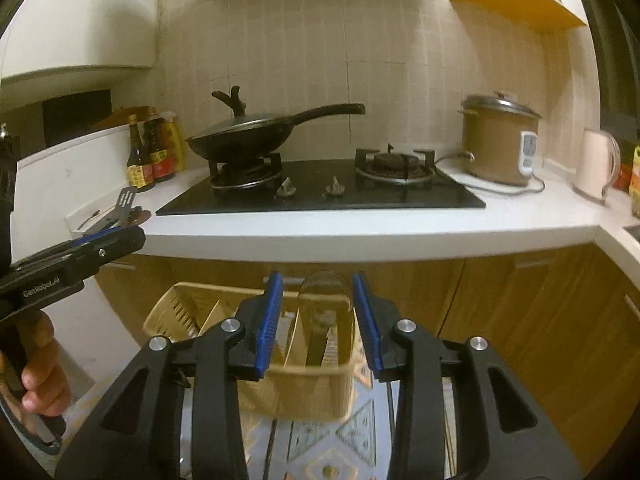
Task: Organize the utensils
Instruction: 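Lower the spoon into the tan caddy and open the left tool, then lower the left tool onto a wooden chopstick and close on it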
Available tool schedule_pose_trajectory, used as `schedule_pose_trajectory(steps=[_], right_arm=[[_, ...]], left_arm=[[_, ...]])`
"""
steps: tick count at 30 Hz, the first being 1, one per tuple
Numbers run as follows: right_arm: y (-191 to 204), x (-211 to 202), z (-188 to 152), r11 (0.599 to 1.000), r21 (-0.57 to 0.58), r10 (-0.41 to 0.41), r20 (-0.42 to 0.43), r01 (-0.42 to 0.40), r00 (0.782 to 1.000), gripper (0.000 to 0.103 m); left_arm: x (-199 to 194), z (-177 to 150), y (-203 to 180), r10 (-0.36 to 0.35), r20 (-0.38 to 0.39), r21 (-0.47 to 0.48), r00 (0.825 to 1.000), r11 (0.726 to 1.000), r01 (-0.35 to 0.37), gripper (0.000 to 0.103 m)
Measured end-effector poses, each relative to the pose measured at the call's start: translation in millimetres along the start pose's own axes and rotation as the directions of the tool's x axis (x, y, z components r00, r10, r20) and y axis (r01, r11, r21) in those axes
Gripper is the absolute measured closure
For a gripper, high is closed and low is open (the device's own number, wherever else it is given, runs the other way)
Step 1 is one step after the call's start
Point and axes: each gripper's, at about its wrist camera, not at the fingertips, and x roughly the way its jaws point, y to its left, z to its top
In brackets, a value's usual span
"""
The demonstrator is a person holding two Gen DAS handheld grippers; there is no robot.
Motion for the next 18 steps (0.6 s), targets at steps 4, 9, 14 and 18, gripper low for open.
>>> schedule_pose_trajectory(steps=[4, 9, 14, 18], right_arm=[[-1.5, -23.7, -7.9, 1.0, 0.029, -0.008, -0.066, 0.01, 0.998, 0.053], [0.5, -40.5, -28.4, 0.999, 0.053, 0.0, -0.17, 0.009, 0.985, 0.053], [6.0, -43.4, -53.3, 0.996, 0.086, 0.055, -0.286, -0.031, 0.957, 0.053], [22.3, -34.2, -78.4, 0.993, 0.079, 0.115, -0.393, -0.091, 0.912, 0.053]], left_arm=[[-27.7, -9.3, -3.0, 0.002, -0.035, 0.007, 0.999, 1.0, -0.002, 0.055], [-51.0, -26.2, -5.1, 0.011, -0.104, 0.015, 0.995, 1.0, -0.01, 0.055], [-61.0, -49.8, -0.8, 0.03, -0.191, 0.003, 0.981, 1.0, -0.03, 0.055], [-57.3, -69.6, 7.8, 0.02, -0.264, -0.031, 0.964, 0.999, -0.029, 0.055]])
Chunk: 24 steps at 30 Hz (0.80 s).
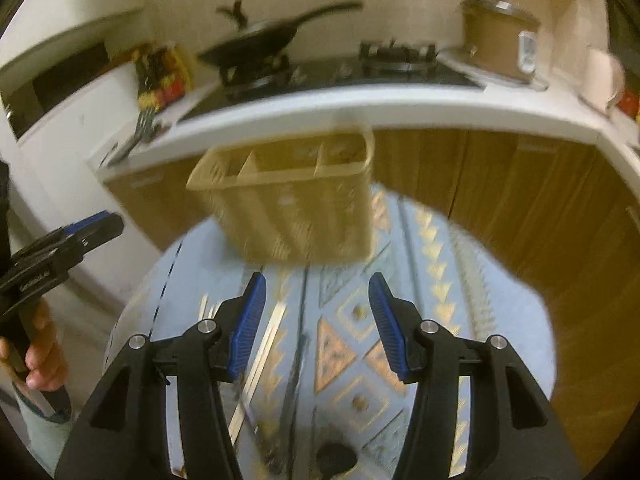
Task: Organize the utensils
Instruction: 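Lower the left tool onto a wooden chopstick and close on it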
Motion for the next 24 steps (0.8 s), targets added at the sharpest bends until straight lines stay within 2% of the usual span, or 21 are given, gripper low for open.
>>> schedule_pose_trajectory(steps=[6, 11, 14, 16, 20, 24], right_arm=[[38.4, 41.7, -30.1, 0.993, -0.104, 0.042, -0.14, -0.057, 0.989, 0.053], [65.4, 83.6, -47.0, 0.982, -0.144, 0.089, -0.239, -0.126, 0.967, 0.053], [75.4, 101.1, -48.9, 0.974, -0.173, 0.1, -0.262, -0.148, 0.96, 0.053], [81.7, 108.9, -48.6, 0.967, -0.205, 0.093, -0.26, -0.149, 0.961, 0.053], [91.2, 121.9, -49.5, 0.955, -0.257, 0.076, -0.267, -0.148, 0.961, 0.053], [96.3, 136.6, -51.4, 0.949, -0.296, 0.023, -0.288, -0.112, 0.957, 0.053]], left_arm=[[23.5, -29.8, 22.5, -0.02, -0.112, -0.076, 0.994, 0.997, 0.011, 0.056], [51.9, -62.5, 40.5, 0.0, -0.224, -0.093, 0.975, 0.995, -0.021, 0.059], [69.1, -78.4, 51.4, 0.003, -0.28, -0.098, 0.96, 0.995, -0.032, 0.067], [76.5, -87.2, 56.9, -0.003, -0.301, -0.104, 0.954, 0.994, -0.029, 0.068], [85.4, -97.3, 62.1, -0.014, -0.319, -0.108, 0.948, 0.994, -0.022, 0.071], [89.9, -99.5, 60.5, -0.025, -0.327, -0.104, 0.945, 0.995, -0.01, 0.073]])
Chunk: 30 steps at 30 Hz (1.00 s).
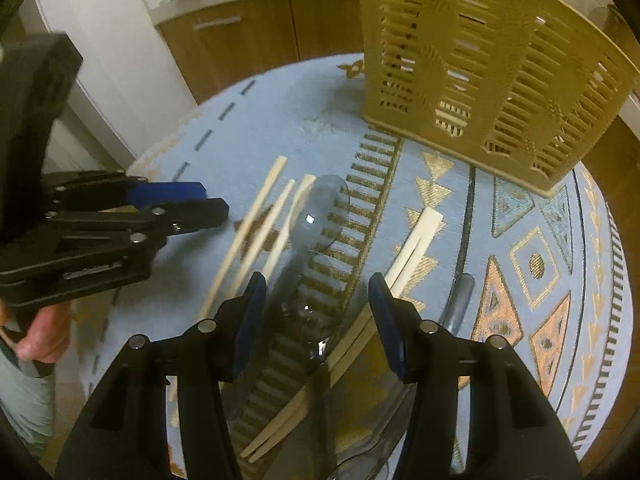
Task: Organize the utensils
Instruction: 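Lower the left tool onto a wooden chopstick and close on it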
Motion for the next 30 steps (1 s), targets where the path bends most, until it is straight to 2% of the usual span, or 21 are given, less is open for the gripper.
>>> schedule_pose_trajectory(steps=[2, 4, 8, 10, 20, 22, 24, 26, 30], right_arm=[[4.1, 3.6, -0.4, 1.0, -0.018, -0.008, -0.002, 0.008, 1.0, 0.055], [9.4, 7.9, 0.9, 0.999, -0.046, -0.017, -0.024, 0.016, 1.0, 0.066], [14.7, 9.5, 1.2, 0.996, -0.082, -0.041, -0.021, 0.039, 0.999, 0.068], [14.3, 10.7, 2.2, 0.997, -0.074, -0.031, -0.023, 0.03, 0.999, 0.074], [-11.7, 3.9, -5.2, 1.0, 0.019, 0.003, 0.004, -0.003, 1.0, 0.074], [-16.5, -4.3, -9.3, 0.999, 0.034, -0.017, 0.025, 0.016, 1.0, 0.074], [-25.7, -12.8, -11.2, 0.998, 0.058, -0.027, 0.048, 0.024, 0.999, 0.074], [-39.6, -20.4, -10.6, 0.995, 0.101, -0.031, 0.069, 0.024, 0.997, 0.074], [-71.4, -24.2, -6.9, 0.981, 0.188, -0.066, 0.075, 0.051, 0.995, 0.074]], left_arm=[[2.8, 1.2, -2.7, -0.002, -0.003, 0.005, 1.0, 1.0, 0.002, 0.075], [6.2, 2.8, -4.0, 0.007, -0.006, 0.008, 1.0, 1.0, -0.007, 0.078], [9.9, 8.0, -11.1, 0.036, -0.005, 0.027, 0.999, 0.999, -0.036, 0.078], [11.8, 9.6, -15.9, 0.062, -0.004, 0.045, 0.998, 0.997, -0.062, 0.078], [19.6, 14.3, -38.9, 0.174, 0.01, 0.135, 0.985, 0.975, -0.174, 0.078], [22.2, 13.6, -43.9, 0.217, 0.024, 0.158, 0.976, 0.963, -0.218, 0.083], [21.4, 12.9, -46.4, 0.229, 0.033, 0.169, 0.973, 0.958, -0.232, 0.096], [20.8, 12.7, -45.6, 0.238, 0.037, 0.171, 0.97, 0.955, -0.241, 0.096], [16.4, 12.3, -36.5, 0.204, 0.035, 0.129, 0.978, 0.97, -0.207, 0.099]])
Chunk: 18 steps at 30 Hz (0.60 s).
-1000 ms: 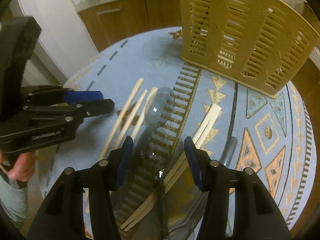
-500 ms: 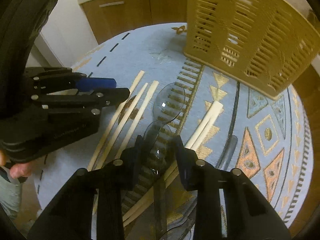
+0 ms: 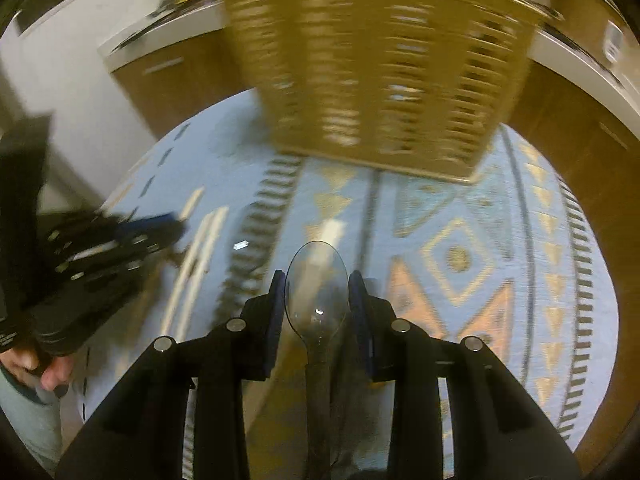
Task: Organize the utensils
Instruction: 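Lower the left tool onto a wooden chopstick and close on it, then lift the chopstick with the left tool and carry it over the caddy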
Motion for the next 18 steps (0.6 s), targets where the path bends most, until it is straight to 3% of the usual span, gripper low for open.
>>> schedule_pose_trajectory(steps=[5, 12, 16, 18], right_arm=[[-39.5, 9.7, 8.3, 0.991, 0.135, -0.02, -0.011, 0.021, 1.0, 0.074], [-61.5, 17.3, 16.5, 0.974, 0.207, -0.085, -0.047, 0.093, 0.995, 0.074], [-69.0, 22.5, 28.8, 0.973, 0.22, -0.059, -0.078, 0.075, 0.995, 0.073], [-76.9, 17.8, 30.0, 0.969, 0.245, -0.011, -0.101, 0.035, 0.995, 0.063]], left_arm=[[0.1, 1.2, 25.8, -0.07, -0.013, -0.112, 0.997, 0.991, 0.068, 0.099], [3.1, 3.2, 34.4, -0.065, -0.023, -0.145, 0.998, 0.988, 0.061, 0.099], [3.0, 3.7, 32.5, -0.059, -0.027, -0.134, 0.998, 0.989, 0.055, 0.099], [4.2, 6.2, 34.5, -0.077, -0.039, -0.131, 0.996, 0.989, 0.071, 0.099]])
